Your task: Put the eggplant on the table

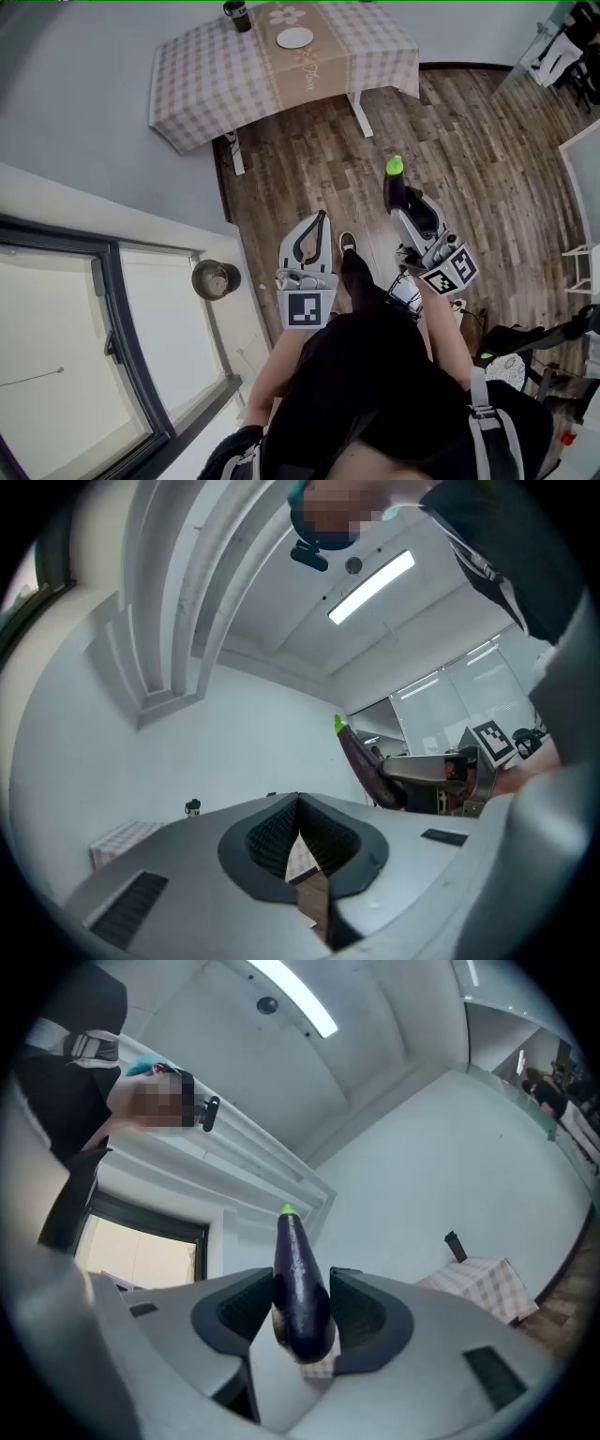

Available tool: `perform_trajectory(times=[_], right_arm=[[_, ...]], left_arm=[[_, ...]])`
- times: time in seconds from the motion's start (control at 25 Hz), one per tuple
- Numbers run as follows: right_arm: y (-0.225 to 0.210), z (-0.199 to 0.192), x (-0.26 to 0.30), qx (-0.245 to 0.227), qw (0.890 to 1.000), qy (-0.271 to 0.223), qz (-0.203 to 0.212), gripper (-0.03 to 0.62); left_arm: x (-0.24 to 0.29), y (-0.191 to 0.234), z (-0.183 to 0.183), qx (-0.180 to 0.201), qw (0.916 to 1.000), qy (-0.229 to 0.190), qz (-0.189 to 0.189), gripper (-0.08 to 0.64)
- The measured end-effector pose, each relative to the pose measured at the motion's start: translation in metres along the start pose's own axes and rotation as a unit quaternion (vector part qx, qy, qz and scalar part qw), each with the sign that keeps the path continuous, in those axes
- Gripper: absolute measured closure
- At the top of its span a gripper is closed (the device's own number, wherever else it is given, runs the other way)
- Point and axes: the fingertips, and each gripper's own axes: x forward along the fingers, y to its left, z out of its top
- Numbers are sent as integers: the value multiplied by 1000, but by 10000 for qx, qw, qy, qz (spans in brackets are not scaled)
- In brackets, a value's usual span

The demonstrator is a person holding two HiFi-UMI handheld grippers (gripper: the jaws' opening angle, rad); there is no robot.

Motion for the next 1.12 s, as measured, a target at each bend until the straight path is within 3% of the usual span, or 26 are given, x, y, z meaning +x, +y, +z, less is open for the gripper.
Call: perform_trajectory(times=[0.24,0.52,0.68,1.12], right_arm=[[-67,7,63,-97,9999,-57,-20,397],[-145,16,126,11,9999,-109,132,393],[-183,13,157,-2,9998,-79,209,393],[-252,-19,230,2,9992,380,139,393]], left_arm=[[82,30,-23,14,9996,272,-119,551],[184,59,-36,113,9996,235,-47,551],[222,73,-48,256,9993,262,-52,551],[292,130,-92,40,9987,457,224,551]])
